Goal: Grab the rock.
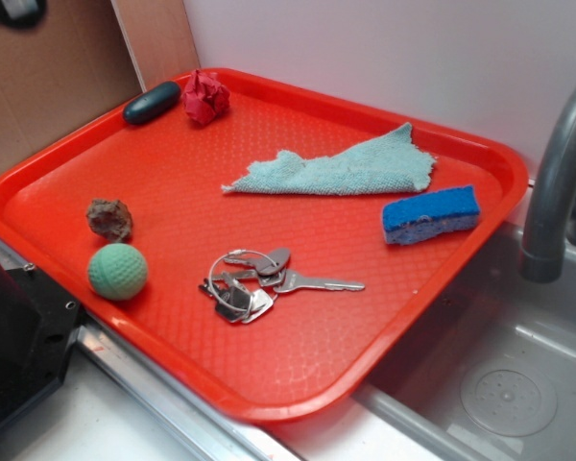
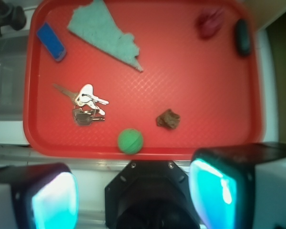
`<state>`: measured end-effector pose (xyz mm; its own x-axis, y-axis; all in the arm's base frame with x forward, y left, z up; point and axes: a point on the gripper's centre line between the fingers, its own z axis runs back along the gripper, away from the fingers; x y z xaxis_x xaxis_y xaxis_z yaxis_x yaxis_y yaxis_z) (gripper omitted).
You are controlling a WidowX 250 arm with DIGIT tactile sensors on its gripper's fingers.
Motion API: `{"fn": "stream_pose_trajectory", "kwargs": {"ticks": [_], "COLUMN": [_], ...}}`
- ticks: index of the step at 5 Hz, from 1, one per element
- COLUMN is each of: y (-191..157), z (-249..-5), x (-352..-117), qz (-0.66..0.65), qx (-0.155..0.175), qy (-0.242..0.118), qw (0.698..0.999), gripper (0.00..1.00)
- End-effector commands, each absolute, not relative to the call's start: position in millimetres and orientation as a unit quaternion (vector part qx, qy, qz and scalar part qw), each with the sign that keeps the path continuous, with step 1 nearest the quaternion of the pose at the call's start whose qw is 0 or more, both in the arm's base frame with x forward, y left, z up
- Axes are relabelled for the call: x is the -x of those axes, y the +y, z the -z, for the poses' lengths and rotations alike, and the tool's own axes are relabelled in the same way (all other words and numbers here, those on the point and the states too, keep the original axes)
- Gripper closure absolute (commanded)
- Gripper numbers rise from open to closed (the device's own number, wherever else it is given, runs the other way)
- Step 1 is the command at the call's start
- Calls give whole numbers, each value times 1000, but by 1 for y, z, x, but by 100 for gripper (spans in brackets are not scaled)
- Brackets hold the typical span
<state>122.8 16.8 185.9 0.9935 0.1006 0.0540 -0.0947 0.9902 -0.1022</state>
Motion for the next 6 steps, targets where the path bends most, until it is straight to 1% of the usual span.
{"fn": "stream_pose_trajectory", "kwargs": {"ticks": [1,2,3,4,5,6], "y": [32,19,9,-1,2,12], "z": [-95,-48,-28,-19,-18,-23], "x": [-160,-169,-166,-156,-146,-141], "qz": [43,129,163,171,164,142], "qx": [24,-1,-3,-2,-11,-14], "qy": [-58,-58,-47,-25,-13,2], "qw": [997,990,986,985,986,990], "gripper": [0,0,0,0,0,0]}}
